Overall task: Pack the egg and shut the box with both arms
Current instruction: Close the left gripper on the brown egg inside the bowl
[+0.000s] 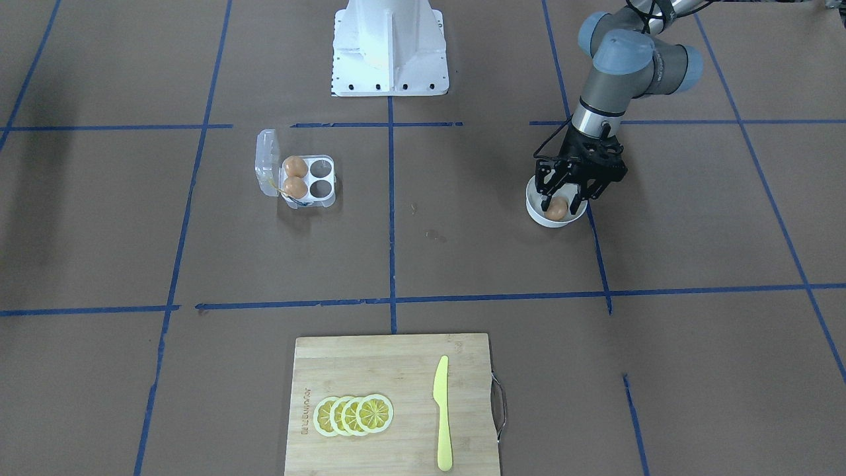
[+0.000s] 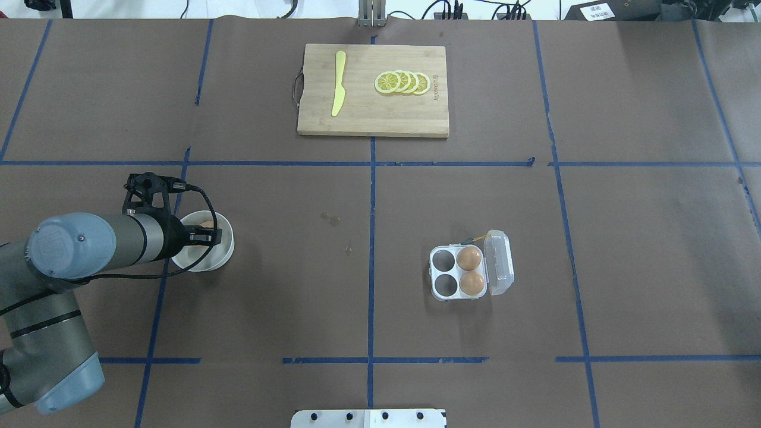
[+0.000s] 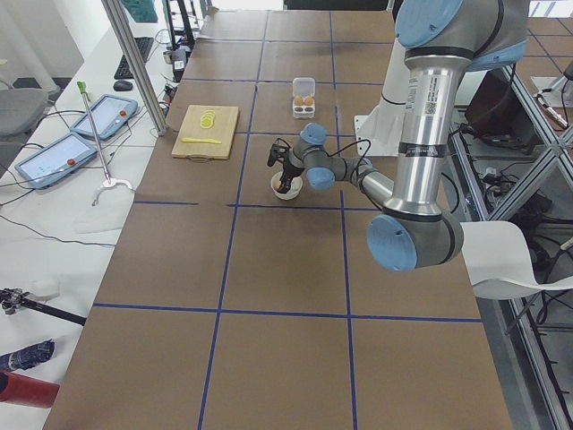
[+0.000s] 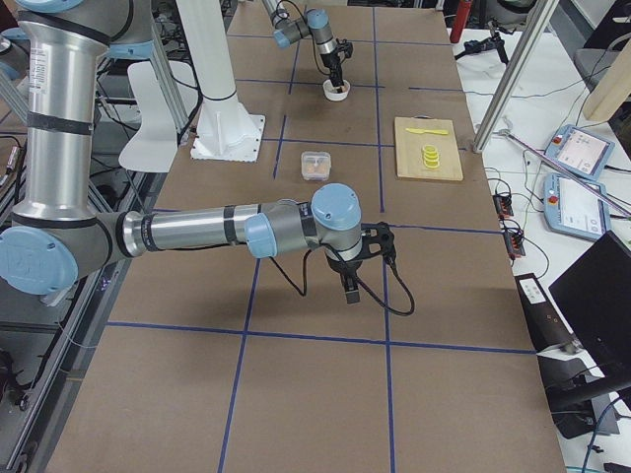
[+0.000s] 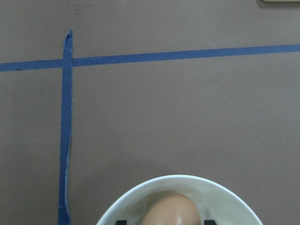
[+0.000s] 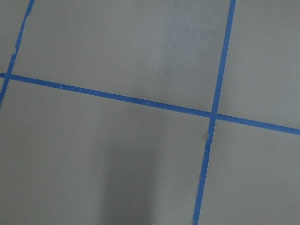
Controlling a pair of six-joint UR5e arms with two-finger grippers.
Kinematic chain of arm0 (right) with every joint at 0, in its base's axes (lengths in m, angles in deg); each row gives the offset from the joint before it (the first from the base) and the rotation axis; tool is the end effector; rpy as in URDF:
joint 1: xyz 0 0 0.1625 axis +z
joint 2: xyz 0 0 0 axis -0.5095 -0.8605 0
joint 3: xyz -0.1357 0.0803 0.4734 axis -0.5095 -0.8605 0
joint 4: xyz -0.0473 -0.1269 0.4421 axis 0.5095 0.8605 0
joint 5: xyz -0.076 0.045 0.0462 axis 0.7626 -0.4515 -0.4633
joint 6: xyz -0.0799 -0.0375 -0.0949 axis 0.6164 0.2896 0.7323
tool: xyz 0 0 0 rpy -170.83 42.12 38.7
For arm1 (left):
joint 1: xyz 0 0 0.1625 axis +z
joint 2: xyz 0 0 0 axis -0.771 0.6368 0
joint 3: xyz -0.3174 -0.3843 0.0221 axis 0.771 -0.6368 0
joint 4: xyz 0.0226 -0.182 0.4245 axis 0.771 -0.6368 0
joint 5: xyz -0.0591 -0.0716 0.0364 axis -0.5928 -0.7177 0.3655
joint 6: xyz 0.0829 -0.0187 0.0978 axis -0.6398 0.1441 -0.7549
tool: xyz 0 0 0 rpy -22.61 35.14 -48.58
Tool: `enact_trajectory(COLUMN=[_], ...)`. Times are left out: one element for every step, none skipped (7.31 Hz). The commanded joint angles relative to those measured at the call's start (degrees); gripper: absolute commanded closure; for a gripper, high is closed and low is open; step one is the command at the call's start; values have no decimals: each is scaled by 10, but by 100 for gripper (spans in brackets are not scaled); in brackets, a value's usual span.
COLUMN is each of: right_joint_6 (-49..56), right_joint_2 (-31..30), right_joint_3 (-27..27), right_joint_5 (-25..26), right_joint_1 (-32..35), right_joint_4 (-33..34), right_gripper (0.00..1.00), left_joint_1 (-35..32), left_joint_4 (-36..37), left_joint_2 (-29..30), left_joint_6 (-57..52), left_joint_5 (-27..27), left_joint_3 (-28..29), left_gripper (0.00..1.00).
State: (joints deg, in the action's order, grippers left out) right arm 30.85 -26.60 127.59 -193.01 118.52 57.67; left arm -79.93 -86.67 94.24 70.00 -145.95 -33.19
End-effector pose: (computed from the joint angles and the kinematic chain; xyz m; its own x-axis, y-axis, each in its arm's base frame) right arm 0.0202 -0.4885 0.6533 0.6713 -0.1898 0.7164 0.0117 0.9692 0.2458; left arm 0.4898 -0.4255 0.4910 0.6458 0.1241 -0.7533 0.2153 0.9171 0.3356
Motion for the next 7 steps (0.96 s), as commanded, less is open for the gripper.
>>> enact_trajectory(right_joint_6=[0, 0, 0, 0, 0, 0, 0], right_joint_2=[0, 0, 0, 0, 0, 0, 0], right_joint_3=[-1, -1, -1, -2, -2, -2, -2], right_joint_5=[0, 0, 0, 0, 0, 0, 0], right_joint_1=[0, 0, 0, 0, 0, 0, 0], right_joint_4=[0, 0, 0, 0, 0, 0, 1], right_gripper=[0, 0, 0, 0, 0, 0, 0], left_joint_1=[0, 0, 0, 1, 2, 2, 2], left_joint_4=[0, 0, 0, 0, 0, 0, 0], left_joint_2=[4, 5, 5, 6, 6, 6, 6], left_joint_6=[0, 0, 0, 0, -1, 0, -1], left_joint_5=[0, 0, 0, -1, -1, -1, -1], left_joint_3=[5, 9, 9, 9, 9, 8, 7], left_gripper=[39, 39, 39, 39, 39, 45, 67])
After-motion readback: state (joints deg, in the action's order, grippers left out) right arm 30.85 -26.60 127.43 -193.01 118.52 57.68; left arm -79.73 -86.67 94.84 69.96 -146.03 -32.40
